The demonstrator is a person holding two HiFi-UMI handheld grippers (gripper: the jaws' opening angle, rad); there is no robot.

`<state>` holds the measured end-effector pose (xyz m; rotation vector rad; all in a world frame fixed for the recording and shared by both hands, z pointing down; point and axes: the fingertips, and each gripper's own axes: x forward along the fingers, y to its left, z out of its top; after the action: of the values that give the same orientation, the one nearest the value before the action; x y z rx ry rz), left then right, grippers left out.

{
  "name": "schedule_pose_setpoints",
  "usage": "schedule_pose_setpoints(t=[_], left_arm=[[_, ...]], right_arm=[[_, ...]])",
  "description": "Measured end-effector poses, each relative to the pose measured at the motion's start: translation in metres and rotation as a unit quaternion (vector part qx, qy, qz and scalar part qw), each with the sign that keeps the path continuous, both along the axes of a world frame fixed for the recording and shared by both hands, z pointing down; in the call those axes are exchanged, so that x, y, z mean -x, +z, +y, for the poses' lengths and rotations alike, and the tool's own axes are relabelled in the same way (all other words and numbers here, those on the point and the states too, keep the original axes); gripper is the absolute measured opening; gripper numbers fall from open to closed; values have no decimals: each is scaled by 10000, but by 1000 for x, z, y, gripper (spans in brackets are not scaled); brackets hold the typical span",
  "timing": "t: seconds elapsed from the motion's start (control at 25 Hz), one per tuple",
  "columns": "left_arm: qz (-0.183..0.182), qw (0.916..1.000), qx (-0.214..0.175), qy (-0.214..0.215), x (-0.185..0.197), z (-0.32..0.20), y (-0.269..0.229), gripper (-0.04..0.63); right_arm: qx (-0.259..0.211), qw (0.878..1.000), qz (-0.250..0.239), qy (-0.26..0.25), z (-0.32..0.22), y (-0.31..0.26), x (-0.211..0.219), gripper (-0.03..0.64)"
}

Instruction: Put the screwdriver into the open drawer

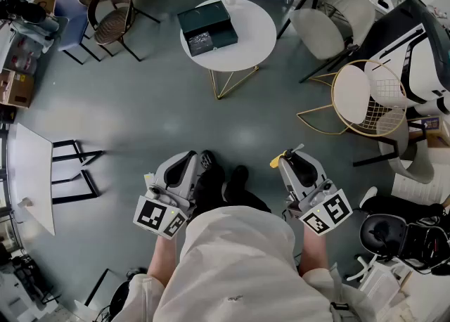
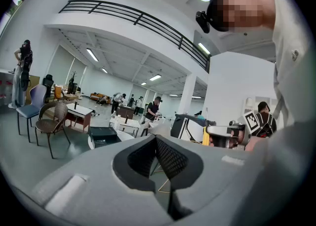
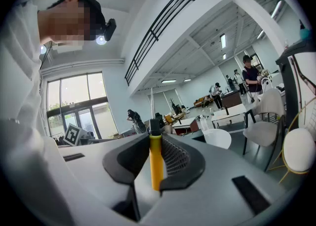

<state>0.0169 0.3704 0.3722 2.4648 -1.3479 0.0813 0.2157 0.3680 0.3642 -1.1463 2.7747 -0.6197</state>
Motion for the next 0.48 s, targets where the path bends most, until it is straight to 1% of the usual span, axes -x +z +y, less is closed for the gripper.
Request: schedule_pose_setpoints(t=[0.28, 0.48], left_arm=[[-40, 10000, 23, -68, -1, 9, 2, 10], [-62, 9999, 8, -105, -2, 14, 0, 11]], right_arm=[[-15, 10000, -25, -37, 8, -1, -2, 81], [1, 9996, 202, -191, 13, 4, 1, 83]])
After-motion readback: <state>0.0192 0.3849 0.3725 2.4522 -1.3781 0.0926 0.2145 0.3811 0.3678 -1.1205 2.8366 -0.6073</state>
